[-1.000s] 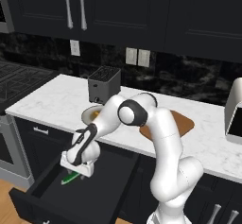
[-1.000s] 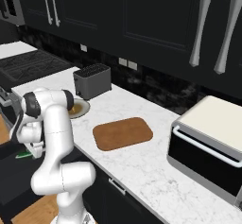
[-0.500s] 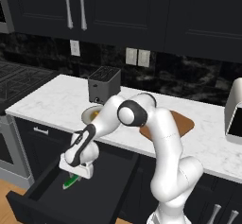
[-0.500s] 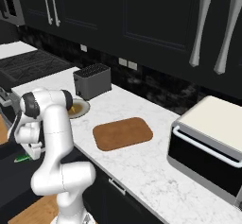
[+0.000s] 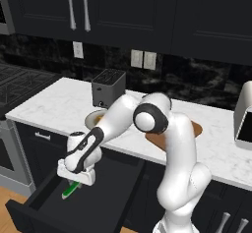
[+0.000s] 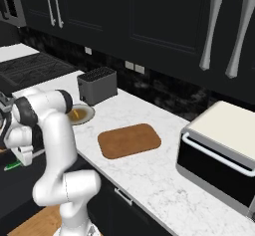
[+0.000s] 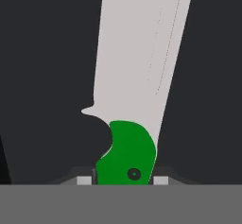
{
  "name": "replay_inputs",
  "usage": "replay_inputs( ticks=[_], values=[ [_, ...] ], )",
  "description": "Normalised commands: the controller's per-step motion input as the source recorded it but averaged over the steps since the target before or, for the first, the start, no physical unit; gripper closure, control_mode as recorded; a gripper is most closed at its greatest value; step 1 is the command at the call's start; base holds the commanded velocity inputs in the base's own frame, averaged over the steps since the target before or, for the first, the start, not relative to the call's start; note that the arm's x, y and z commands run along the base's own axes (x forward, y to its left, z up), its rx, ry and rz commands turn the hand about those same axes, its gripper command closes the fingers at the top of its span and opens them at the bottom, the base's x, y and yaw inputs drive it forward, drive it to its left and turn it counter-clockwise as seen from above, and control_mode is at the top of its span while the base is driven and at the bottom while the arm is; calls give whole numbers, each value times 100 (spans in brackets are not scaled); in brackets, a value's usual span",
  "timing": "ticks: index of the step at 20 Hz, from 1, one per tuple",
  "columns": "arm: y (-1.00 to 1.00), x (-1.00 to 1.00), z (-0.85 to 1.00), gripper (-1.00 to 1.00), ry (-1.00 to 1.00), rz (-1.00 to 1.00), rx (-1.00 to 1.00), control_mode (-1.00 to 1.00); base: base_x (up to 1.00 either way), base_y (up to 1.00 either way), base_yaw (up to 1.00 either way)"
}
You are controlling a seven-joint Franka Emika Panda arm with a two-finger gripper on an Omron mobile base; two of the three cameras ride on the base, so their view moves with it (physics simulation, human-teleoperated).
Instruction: Pick up the knife from the drawer and place it on the cutting board. Then place the meat from the plate to the cutting board.
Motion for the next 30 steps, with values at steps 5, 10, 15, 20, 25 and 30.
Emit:
replay_inputs(
  ticks=[5,10,15,20,25,30],
  values=[
    [-7,-86,100,100,-4,0,-1,-100,0,0,0],
    [-53,-45,100,100,-12,0,-5,-100,0,0,0],
    [-96,-15,100,100,-4,0,-3,-100,0,0,0],
    [-100,0,90,100,0,-1,-1,-100,0,0,0],
    [-100,7,47,100,0,-9,-2,-100,0,0,0],
    [-100,32,24,100,0,-13,-3,-100,0,0,0]
  ],
)
